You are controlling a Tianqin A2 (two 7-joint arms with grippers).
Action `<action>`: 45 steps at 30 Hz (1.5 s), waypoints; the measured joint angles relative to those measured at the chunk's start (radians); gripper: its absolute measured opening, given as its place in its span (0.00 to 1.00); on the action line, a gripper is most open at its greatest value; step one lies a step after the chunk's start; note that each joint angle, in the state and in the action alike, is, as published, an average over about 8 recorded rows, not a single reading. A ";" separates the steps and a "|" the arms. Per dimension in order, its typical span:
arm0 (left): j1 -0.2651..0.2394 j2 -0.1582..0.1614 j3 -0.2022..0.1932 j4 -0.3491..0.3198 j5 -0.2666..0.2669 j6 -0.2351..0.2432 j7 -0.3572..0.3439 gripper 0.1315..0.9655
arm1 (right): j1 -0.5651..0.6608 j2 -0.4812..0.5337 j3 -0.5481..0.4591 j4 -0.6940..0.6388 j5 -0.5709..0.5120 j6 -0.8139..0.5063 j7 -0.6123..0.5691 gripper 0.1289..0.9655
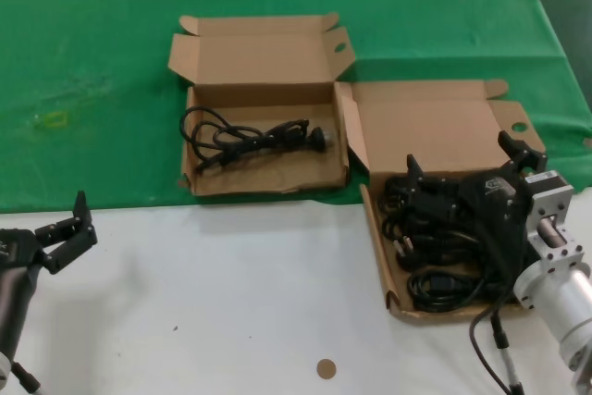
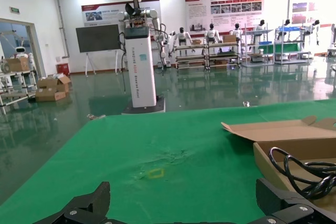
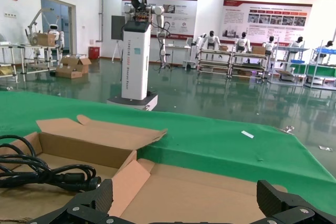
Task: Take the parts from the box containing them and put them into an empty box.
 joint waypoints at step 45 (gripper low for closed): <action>0.000 0.000 0.000 0.000 0.000 0.000 0.000 1.00 | 0.000 0.000 0.000 0.000 0.000 0.000 0.000 1.00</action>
